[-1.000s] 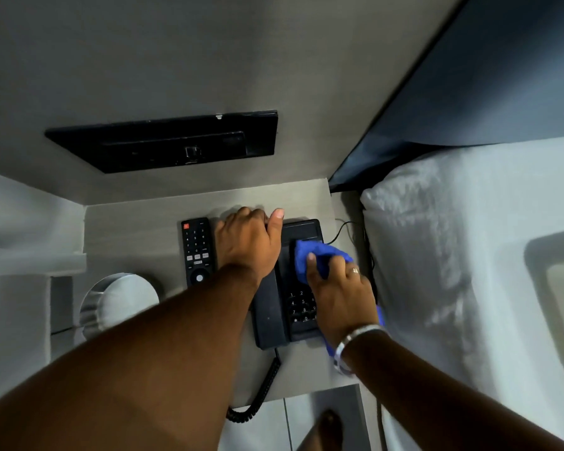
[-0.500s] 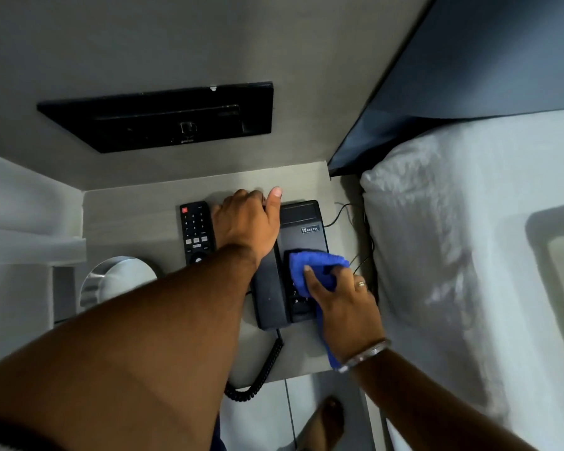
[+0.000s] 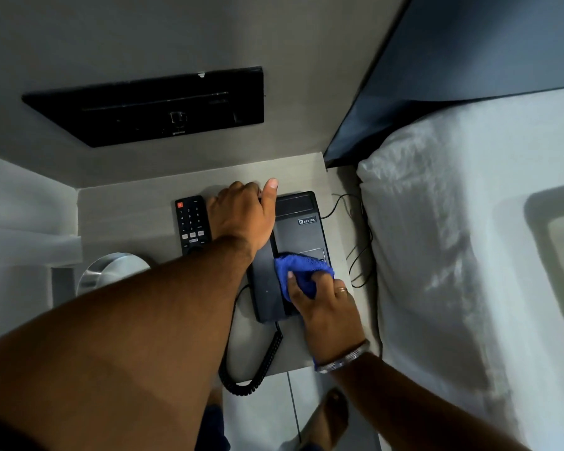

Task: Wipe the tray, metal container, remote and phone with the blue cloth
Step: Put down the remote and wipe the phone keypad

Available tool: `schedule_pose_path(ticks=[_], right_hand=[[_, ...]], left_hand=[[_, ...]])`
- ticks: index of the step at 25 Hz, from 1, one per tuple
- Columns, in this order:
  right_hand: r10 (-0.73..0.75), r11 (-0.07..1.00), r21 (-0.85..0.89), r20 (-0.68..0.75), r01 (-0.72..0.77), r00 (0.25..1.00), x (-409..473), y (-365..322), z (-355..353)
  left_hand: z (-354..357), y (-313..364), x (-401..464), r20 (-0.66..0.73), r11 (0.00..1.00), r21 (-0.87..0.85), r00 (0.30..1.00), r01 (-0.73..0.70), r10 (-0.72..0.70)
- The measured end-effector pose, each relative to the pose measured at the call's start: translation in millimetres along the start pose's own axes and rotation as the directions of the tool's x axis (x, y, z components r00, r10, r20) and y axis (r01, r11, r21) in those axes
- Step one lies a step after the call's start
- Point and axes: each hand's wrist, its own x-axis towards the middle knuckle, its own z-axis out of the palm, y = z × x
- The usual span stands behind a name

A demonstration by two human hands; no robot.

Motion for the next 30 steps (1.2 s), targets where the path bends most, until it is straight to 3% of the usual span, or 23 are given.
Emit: schedule_pose_path(ticks=[2, 7, 10, 13, 17, 18, 23, 28, 30], right_hand=[[-0.071, 0.997, -0.022, -0.012, 0.070, 0.997, -1.9, 13.9, -0.6], [0.205, 0.979, -0.010, -0.029, -0.206, 0.978, -10.5, 22.2, -0.2], [0.051, 0.999, -0.008, -0.009, -0.051, 0.999, -4.7, -5.7, 5.0], [-0.076, 0.997, -0.014, -0.041, 0.075, 0.996, -6.4, 20.7, 0.6], [0.234, 0.972, 0.020, -0.085, -0.234, 0.968, -25.8, 45.4, 3.7], [0.244, 0.970, 0.013, -0.092, -0.243, 0.966, -27.0, 35.7, 6.2], [-0.091, 0.996, -0.014, -0.077, 0.090, 0.993, -33.5, 7.6, 18.7], [0.056, 0.998, -0.034, -0.158, -0.062, 0.986, -51.9, 38.3, 27.8], [0.012, 1.000, -0.020, -0.133, -0.015, 0.991, -58.5, 10.4, 40.0]], left_hand=[[0.0, -0.1, -0.1, 0.009, 1.000, 0.002, 1.000, -0.002, 0.002], [0.3, -0.2, -0.2, 0.010, 1.000, 0.010, 1.000, -0.012, 0.011], [1.2, 0.2, 0.8, 0.007, 1.000, 0.014, 1.000, -0.006, 0.006], [2.5, -0.4, 0.7, 0.010, 1.000, 0.018, 1.000, -0.014, 0.013], [2.5, -0.5, 1.5, 0.010, 1.000, 0.031, 1.000, -0.003, 0.003], [2.7, -0.1, 1.3, 0.013, 0.999, 0.039, 1.000, -0.001, 0.000], [3.1, -0.6, 0.2, 0.004, 0.999, 0.034, 1.000, -0.008, 0.008], [-0.8, -2.7, 1.7, -0.003, 1.000, 0.027, 1.000, -0.011, 0.011], [-0.2, -1.9, 0.9, -0.011, 0.999, 0.036, 1.000, -0.007, 0.007]])
